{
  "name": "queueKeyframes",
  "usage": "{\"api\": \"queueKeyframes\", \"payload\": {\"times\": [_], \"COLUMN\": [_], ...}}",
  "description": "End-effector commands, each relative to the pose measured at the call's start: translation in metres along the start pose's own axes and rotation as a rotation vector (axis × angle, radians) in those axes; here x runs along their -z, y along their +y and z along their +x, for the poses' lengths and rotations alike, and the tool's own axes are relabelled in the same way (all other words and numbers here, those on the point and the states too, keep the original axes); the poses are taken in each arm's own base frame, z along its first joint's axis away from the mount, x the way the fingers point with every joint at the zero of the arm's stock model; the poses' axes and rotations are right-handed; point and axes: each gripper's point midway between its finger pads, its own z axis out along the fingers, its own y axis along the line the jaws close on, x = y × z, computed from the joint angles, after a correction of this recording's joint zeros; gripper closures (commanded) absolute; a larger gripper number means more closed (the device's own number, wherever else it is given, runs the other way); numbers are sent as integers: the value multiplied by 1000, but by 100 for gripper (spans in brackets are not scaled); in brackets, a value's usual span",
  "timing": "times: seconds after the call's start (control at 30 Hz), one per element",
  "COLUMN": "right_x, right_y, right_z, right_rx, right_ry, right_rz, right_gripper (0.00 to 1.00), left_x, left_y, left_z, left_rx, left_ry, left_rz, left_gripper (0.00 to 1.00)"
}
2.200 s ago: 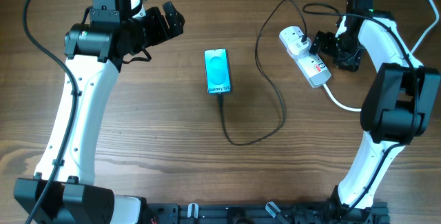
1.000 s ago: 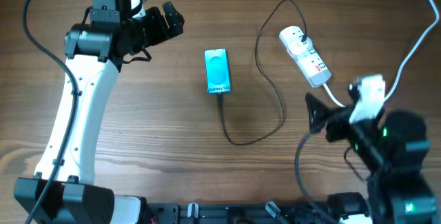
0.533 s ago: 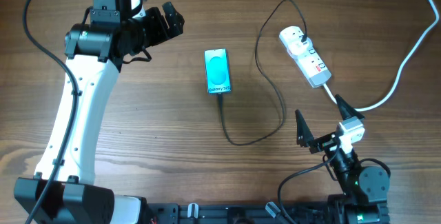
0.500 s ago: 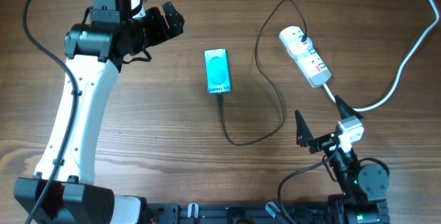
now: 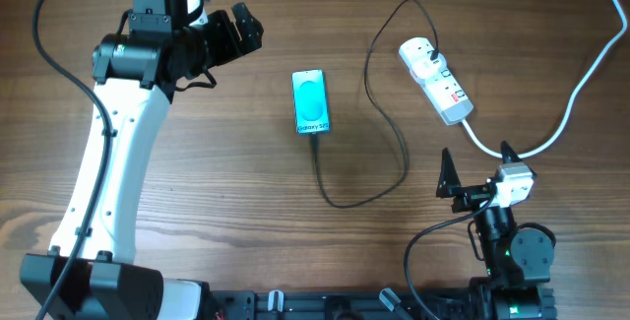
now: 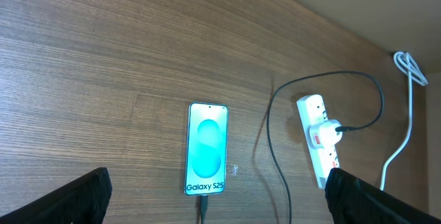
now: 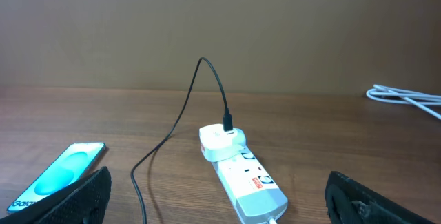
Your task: Plug charger to phone and switch on socket
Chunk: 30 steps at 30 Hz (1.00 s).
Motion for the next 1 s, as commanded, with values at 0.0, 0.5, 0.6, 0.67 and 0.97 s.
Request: {"api": "queueKeyframes", "payload": {"times": [0.0, 0.5, 0.6, 0.67, 0.97], "right_x": [1, 1, 1, 1, 1], "right_y": [-3, -3, -3, -3, -3], "right_z": [-3, -3, -3, -3, -3], "right_rx": [-14, -14, -14, -14, -14], "right_ry": [-14, -14, -14, -14, -14], "right_rz": [18, 18, 18, 18, 18], "right_gripper": [0, 1, 1, 0, 0], "left_x": [-3, -3, -3, -3, -1], "left_y": [1, 1, 1, 1, 10], "left_z": [1, 1, 1, 1, -1], "left_rx": [3, 3, 3, 3, -2], "left_ry": [6, 6, 6, 6, -12], "left_rz": [-4, -4, -4, -5, -55], "left_gripper": [0, 0, 0, 0, 0]}}
